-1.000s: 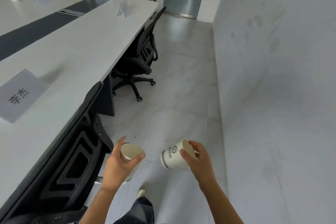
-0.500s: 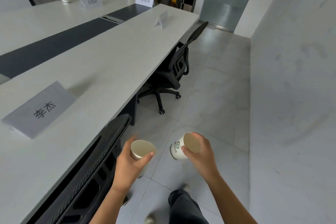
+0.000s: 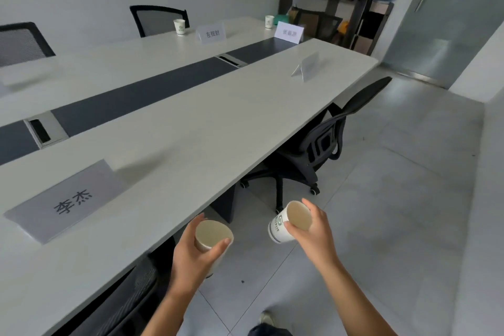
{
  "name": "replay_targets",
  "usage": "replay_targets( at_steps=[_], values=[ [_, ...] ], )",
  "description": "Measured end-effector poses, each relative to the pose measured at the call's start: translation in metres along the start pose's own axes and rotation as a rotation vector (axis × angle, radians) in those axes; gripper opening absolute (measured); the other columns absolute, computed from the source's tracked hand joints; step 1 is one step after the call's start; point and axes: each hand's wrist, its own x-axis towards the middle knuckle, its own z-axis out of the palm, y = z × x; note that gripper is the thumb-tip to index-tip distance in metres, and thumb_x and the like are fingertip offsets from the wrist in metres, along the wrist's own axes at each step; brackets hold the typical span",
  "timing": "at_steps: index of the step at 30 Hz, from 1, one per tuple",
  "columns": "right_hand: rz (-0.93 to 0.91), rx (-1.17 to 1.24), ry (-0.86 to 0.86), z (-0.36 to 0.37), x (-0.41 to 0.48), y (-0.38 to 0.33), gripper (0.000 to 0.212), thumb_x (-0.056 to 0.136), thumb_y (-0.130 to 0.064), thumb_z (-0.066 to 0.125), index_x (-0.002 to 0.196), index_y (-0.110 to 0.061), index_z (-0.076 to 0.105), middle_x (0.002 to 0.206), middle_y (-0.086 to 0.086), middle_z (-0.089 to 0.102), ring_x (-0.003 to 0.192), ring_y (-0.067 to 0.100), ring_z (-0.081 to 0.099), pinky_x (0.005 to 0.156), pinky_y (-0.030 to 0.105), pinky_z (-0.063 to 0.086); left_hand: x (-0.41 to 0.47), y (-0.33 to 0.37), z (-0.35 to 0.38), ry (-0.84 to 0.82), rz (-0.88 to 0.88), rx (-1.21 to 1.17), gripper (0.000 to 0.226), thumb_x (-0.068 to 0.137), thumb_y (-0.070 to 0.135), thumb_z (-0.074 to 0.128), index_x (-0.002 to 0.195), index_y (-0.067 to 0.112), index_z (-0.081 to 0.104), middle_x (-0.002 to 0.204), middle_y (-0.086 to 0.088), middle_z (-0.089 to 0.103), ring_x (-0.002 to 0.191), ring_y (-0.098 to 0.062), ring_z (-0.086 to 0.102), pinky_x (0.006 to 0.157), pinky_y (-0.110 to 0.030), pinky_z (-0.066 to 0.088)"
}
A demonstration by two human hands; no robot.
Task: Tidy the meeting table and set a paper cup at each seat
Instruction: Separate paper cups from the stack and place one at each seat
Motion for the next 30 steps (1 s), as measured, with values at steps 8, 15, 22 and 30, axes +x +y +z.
replay_targets(
  at_steps=[8,15,22,30],
  values=[
    [-0.111,-0.107,-0.204,0.003,0.083,0.003,0.061,0.072,-0.017,0.072,0.127,-0.021,0.045,0.127,0.005,0.046,0.118,0.021,0.042,0.092,0.028,0.038,0.010,0.011,0.035,0.242,-0.126,0.014,0.064,0.046,0.057,0.066,0.105,0.039,0.049,0.063,0.004,0.051,0.058,-0.003,0.053,0.057,-0.006,0.043],
    [-0.282,-0.213,-0.416,0.052,0.096,-0.017,0.060,0.073,-0.022,0.071,0.127,-0.018,0.045,0.129,0.008,0.046,0.122,0.023,0.040,0.088,0.019,0.032,0.007,-0.005,0.024,0.456,-0.286,0.058,0.047,0.072,0.011,0.075,0.104,0.034,0.049,0.053,-0.003,0.035,0.053,-0.019,0.040,0.049,-0.008,0.040],
    [-0.533,-0.256,-0.492,0.105,0.126,-0.070,0.059,0.076,-0.026,0.068,0.129,-0.020,0.044,0.137,0.008,0.039,0.125,0.024,0.036,0.097,0.028,0.035,0.035,-0.005,0.014,0.555,-0.257,-0.009,0.073,0.053,0.051,0.072,0.119,0.029,0.048,0.097,0.008,0.059,0.082,-0.013,0.056,0.068,-0.018,0.041],
    [-0.673,-0.331,-0.562,0.184,0.172,-0.135,0.063,0.078,-0.031,0.065,0.133,-0.024,0.036,0.141,0.003,0.030,0.127,0.022,0.032,0.094,0.031,0.040,0.113,-0.004,-0.008,0.670,-0.212,-0.135,0.063,0.057,0.047,0.072,0.113,0.039,0.042,0.109,0.004,0.056,0.083,-0.023,0.054,0.079,-0.032,0.044]
  ],
)
